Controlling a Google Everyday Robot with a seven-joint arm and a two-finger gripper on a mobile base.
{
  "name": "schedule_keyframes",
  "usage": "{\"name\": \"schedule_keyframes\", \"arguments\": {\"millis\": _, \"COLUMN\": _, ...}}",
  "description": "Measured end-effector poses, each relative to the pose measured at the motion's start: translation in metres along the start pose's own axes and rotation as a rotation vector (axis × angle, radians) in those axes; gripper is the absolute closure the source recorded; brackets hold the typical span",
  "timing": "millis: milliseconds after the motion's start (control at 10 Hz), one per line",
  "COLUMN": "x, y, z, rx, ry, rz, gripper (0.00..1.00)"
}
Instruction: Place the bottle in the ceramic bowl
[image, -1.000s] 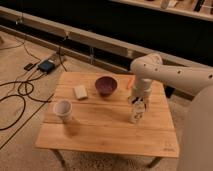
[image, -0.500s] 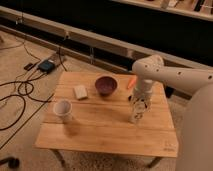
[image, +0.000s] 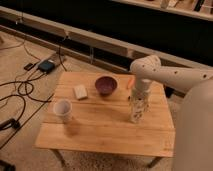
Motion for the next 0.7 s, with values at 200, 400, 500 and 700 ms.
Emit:
{"name": "schedule_keyframes", "arguments": {"millis": 200, "x": -0.002, "y": 0.002, "z": -0.009, "rx": 0.003, "ry": -0.016, "rz": -0.003, "gripper": 1.0}}
{"name": "schedule_keyframes", "arguments": {"millis": 400, "x": -0.005, "y": 0.006, "z": -0.022, "rx": 0.005, "ry": -0.036, "rz": -0.012, "gripper": 1.0}}
{"name": "schedule_keyframes", "arguments": {"millis": 500, "x": -0.006, "y": 0.011, "z": -0.03, "rx": 0.004, "ry": -0.049, "rz": -0.022, "gripper": 1.0}}
{"name": "schedule_keyframes", "arguments": {"millis": 700, "x": -0.009, "y": 0.023, "z": -0.044, "rx": 0.0, "ry": -0.077, "rz": -0.046, "gripper": 1.0}}
